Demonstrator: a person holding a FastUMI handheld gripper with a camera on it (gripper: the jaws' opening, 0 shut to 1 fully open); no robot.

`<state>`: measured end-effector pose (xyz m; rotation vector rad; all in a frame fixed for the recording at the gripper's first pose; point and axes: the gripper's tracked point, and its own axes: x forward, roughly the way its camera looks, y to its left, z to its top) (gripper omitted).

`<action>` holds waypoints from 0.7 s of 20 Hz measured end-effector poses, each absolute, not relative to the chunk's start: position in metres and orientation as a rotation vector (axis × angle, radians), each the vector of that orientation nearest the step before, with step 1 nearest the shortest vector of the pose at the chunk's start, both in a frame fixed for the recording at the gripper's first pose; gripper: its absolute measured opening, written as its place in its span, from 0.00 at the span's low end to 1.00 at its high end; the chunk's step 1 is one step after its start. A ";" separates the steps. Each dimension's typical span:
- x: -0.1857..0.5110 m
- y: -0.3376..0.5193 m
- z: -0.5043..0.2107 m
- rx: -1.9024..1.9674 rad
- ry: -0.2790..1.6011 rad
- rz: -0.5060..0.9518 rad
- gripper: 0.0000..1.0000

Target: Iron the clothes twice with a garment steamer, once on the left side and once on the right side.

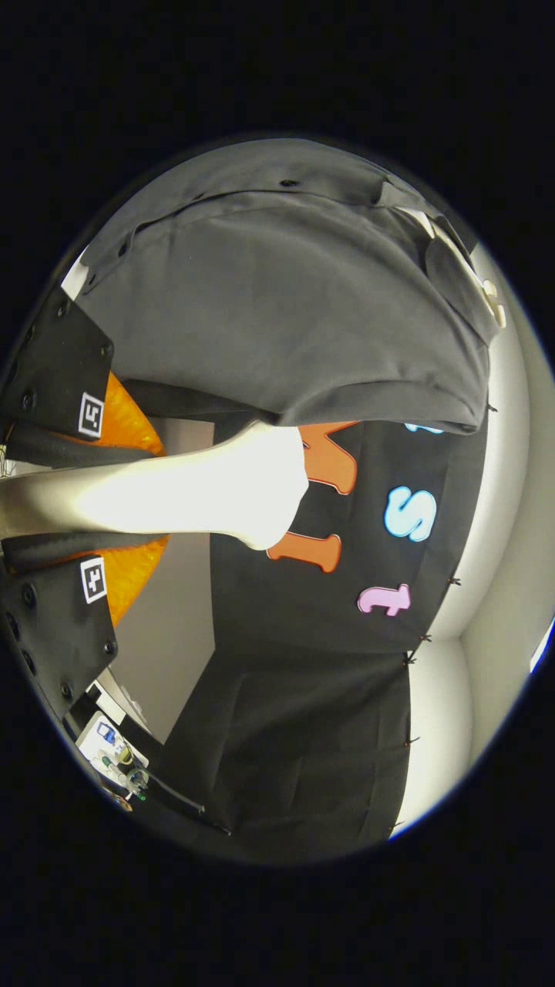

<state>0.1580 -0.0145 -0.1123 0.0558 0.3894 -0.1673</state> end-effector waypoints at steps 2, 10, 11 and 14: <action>0.144 -0.014 -0.095 0.054 0.359 -0.189 0.42; 0.088 0.005 -0.032 0.027 0.215 -0.276 0.42; 0.084 0.015 -0.027 0.025 0.203 -0.269 0.42; 0.071 0.042 -0.009 0.028 0.162 -0.247 0.42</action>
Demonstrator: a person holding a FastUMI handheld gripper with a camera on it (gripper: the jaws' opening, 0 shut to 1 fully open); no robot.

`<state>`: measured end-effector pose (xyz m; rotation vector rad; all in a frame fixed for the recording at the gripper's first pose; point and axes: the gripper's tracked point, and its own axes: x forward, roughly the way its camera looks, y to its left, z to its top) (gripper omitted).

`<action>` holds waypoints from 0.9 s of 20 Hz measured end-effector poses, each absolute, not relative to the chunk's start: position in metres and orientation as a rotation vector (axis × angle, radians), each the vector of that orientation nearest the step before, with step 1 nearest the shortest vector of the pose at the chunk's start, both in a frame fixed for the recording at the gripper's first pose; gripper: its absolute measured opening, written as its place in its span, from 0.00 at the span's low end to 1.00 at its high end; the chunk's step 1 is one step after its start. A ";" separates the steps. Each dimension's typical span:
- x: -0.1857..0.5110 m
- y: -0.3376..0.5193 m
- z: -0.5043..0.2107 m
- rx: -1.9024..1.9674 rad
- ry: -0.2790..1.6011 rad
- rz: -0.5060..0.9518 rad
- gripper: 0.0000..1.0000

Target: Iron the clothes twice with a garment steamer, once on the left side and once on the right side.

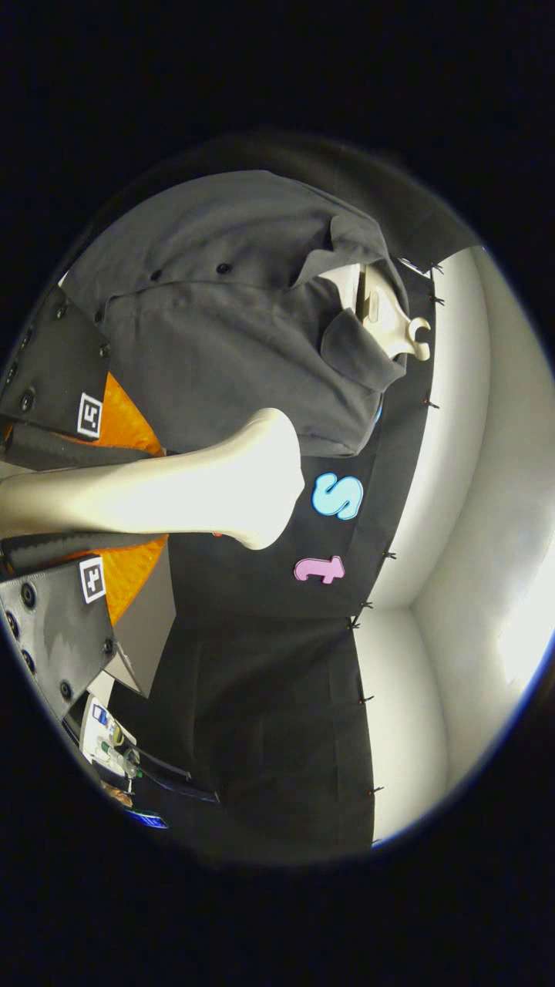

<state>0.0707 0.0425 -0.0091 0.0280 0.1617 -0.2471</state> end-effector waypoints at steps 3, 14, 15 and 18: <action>0.061 0.073 0.002 0.019 0.132 -0.229 0.42; 0.066 0.143 0.016 0.044 0.038 -0.158 0.42; 0.070 0.151 0.013 0.044 0.040 -0.142 0.42; 0.079 0.164 0.007 0.048 0.040 -0.108 0.42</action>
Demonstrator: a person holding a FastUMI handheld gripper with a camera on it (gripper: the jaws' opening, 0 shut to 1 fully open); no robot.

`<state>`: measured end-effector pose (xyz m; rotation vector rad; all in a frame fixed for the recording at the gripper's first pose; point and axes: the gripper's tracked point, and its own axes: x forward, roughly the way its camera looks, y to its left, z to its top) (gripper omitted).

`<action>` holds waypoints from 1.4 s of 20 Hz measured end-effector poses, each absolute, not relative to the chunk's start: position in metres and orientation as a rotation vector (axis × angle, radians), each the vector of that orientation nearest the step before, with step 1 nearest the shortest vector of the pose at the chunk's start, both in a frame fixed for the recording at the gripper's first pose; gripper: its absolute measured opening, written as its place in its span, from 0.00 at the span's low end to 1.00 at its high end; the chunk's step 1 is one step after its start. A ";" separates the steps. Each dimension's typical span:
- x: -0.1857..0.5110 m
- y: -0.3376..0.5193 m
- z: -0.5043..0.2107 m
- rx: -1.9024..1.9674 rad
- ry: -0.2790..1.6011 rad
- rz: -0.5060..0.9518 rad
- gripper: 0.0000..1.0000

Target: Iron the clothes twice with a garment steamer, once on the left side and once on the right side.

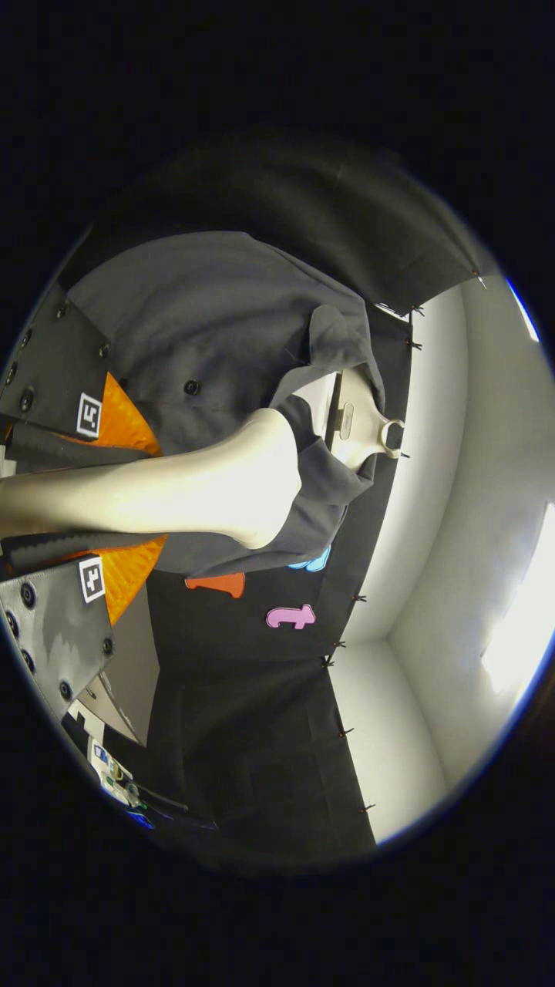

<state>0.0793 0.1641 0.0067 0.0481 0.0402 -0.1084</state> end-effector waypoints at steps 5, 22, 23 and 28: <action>0.099 0.168 0.003 0.090 0.037 -0.104 0.42; 0.116 0.149 -0.070 0.099 0.116 -0.121 0.42; 0.113 0.150 -0.076 0.091 0.121 -0.120 0.42; 0.099 0.159 -0.107 0.088 0.164 -0.113 0.42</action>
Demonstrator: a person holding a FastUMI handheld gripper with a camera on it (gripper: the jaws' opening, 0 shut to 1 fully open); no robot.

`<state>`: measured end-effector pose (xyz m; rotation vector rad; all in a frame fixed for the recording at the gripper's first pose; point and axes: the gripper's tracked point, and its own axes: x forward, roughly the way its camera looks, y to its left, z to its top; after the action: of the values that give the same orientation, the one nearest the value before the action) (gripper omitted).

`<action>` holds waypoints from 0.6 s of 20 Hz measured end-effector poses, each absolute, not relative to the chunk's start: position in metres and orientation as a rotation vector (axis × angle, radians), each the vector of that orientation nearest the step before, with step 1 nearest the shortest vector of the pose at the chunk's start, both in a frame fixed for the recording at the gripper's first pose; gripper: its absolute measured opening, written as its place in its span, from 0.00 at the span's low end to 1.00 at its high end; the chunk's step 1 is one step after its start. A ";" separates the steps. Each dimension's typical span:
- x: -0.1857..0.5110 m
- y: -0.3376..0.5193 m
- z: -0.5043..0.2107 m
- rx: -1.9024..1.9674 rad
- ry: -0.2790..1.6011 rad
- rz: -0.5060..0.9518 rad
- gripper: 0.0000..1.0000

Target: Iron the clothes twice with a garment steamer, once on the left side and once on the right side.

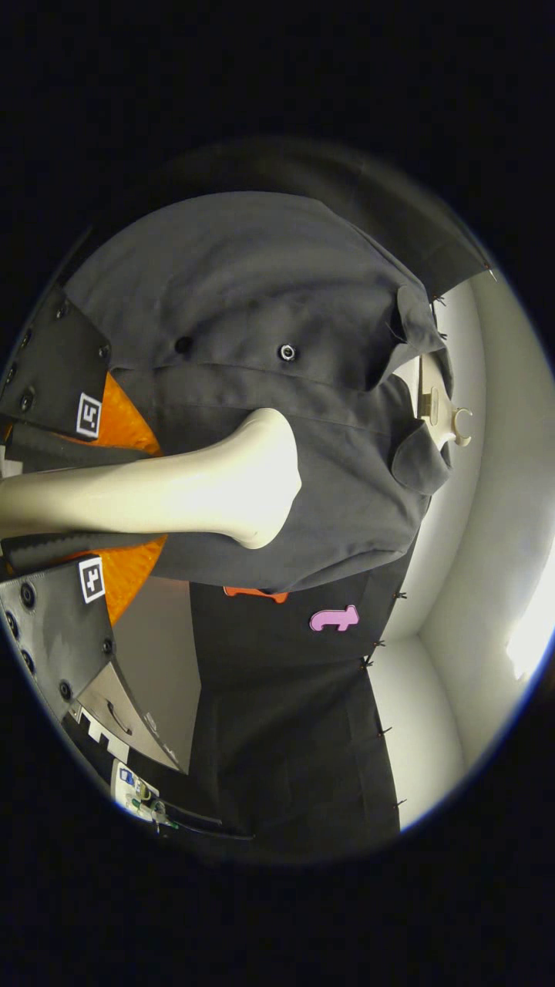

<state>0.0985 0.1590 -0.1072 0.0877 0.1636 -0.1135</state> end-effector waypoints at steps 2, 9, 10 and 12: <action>0.087 0.162 -0.126 0.062 0.195 -0.109 0.42; 0.059 0.177 -0.178 0.058 0.273 -0.079 0.42; 0.053 0.177 -0.185 0.054 0.283 -0.078 0.43; 0.046 0.179 -0.198 0.048 0.307 -0.075 0.42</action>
<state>0.0456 0.1795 -0.1977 0.0479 0.3065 -0.0752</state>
